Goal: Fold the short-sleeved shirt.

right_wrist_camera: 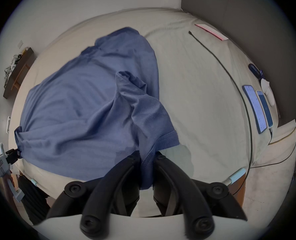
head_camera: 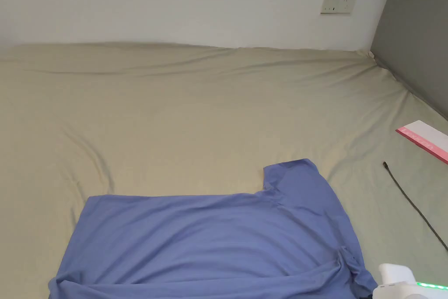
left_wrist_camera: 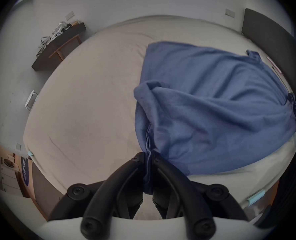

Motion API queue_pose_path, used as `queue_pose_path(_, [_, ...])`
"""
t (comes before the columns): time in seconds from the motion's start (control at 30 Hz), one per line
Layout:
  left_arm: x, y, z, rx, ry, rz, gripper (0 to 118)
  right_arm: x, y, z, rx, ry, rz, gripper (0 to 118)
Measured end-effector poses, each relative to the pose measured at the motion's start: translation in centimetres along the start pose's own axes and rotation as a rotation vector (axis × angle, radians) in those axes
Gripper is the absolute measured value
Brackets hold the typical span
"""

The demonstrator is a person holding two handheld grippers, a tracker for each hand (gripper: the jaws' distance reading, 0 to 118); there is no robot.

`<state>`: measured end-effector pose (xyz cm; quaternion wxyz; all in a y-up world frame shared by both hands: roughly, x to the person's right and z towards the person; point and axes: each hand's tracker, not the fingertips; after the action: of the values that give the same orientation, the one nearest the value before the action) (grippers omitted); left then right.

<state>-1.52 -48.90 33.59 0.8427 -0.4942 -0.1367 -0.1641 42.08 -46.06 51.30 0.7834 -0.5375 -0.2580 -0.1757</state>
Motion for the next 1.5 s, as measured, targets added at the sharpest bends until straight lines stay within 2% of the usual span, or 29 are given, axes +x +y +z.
queue_pose_path(0.17, [-0.1,0.5,-1.3,-0.026,0.009,-0.033,6,0.3,-0.5,-3.0,-0.027,-0.024,0.008,16])
queue_pose_path(0.23, [0.3,0.9,0.0,-0.025,0.011,-0.034,6,0.3,-0.3,-3.1,-0.024,-0.036,0.006,19])
queue_pose_path(0.3, [0.4,1.1,0.5,-0.017,0.009,-0.034,10,0.1,-0.2,-3.0,-0.015,-0.109,0.043,43])
queue_pose_path(0.33, [0.2,1.1,0.6,-0.005,0.006,-0.026,20,1.0,0.2,-3.5,-0.008,-0.148,0.068,64])
queue_pose_path(0.37, [-0.1,1.4,0.8,0.005,0.005,-0.02,41,1.2,0.6,-2.9,0.009,-0.128,0.066,87])
queue_pose_path(0.4, [-0.2,1.8,1.3,0.03,-0.006,-0.006,61,1.5,1.1,-1.9,0.046,-0.117,0.06,98])
queue_pose_path(0.47, [-0.7,3.0,3.1,0.122,-0.056,0.049,95,1.1,2.5,1.4,0.159,-0.089,0.041,100])
queue_pose_path(0.6, [-1.1,6.2,8.2,0.4,-0.064,0.122,97,-1.3,4.8,9.0,0.44,-0.083,0.12,100])
queue_pose_path(0.8, [2.4,11.0,20.8,0.858,-0.069,0.13,101,-6.3,5.9,20.4,0.857,-0.064,0.231,100])
queue_pose_path(0.9, [4.4,12.5,24.4,0.988,-0.043,0.073,92,-9.2,5.4,24.4,0.998,-0.034,0.254,93])
queue_pose_path(0.97, [5.9,13.1,26.1,1.035,-0.027,0.035,75,-10.9,4.8,26.1,1.055,-0.007,0.278,86])
queue_pose_path(1.03, [7.3,13.4,27.0,1.074,-0.016,0.006,72,-13.0,4.1,27.1,1.099,0.01,0.314,83])
queue_pose_path(1.1, [8.4,13.4,27.4,1.091,-0.01,-0.016,47,-14.2,3.6,27.3,1.122,0.018,0.333,55])
queue_pose_path(1.17, [9.0,13.5,27.3,1.092,-0.008,-0.025,22,-14.9,3.6,26.4,1.142,-0.005,0.352,17])
queue_pose_path(1.23, [9.5,13.5,27.0,1.087,-0.016,-0.037,4,-15.6,3.4,25.8,1.141,-0.015,0.372,8])
queue_pose_path(1.27, [9.6,13.6,26.8,1.08,-0.026,-0.042,2,-16.1,3.3,25.6,1.131,-0.013,0.385,2])
queue_pose_path(1.5, [9.3,14.4,25.1,1.035,-0.04,-0.067,0,-16.1,4.0,23.6,1.075,-0.007,0.387,2])
